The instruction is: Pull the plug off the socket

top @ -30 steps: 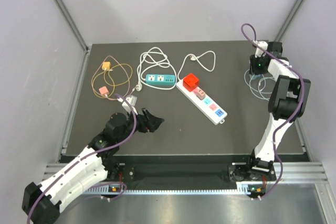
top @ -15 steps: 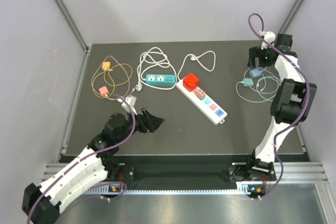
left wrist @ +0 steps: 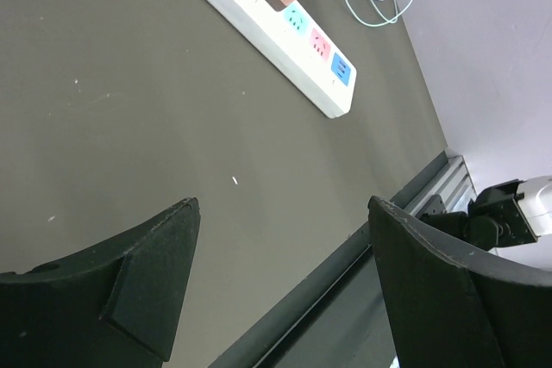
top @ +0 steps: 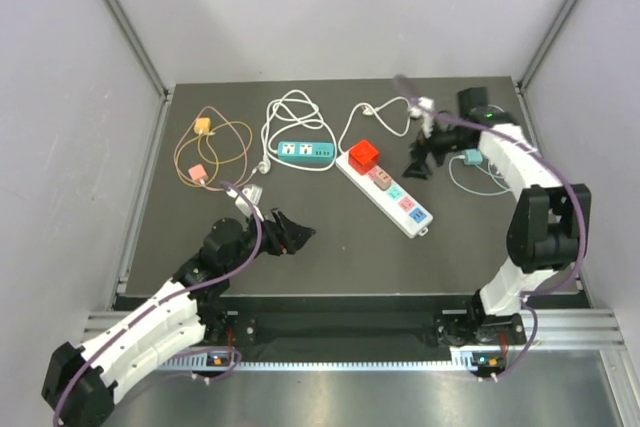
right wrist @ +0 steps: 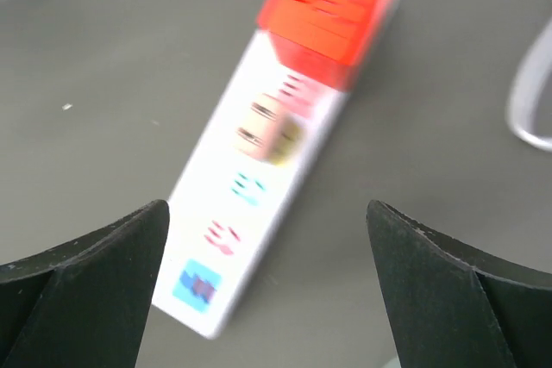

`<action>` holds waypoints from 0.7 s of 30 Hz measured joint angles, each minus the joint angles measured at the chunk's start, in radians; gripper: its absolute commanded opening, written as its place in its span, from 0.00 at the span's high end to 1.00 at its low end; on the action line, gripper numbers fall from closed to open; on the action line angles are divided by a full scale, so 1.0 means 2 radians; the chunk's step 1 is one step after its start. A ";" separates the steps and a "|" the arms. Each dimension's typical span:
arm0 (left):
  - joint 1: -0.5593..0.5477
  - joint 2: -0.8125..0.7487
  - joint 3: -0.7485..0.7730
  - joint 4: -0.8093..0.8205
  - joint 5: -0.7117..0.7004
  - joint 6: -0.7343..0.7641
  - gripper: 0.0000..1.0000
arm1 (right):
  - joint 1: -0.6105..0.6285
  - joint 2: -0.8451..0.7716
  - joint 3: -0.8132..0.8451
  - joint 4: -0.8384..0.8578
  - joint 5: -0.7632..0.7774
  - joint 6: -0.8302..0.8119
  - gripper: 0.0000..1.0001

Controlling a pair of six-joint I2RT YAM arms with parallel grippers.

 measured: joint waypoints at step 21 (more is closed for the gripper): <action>0.000 0.043 -0.023 0.086 0.010 -0.043 0.18 | 0.204 0.014 -0.079 0.159 0.294 0.234 0.33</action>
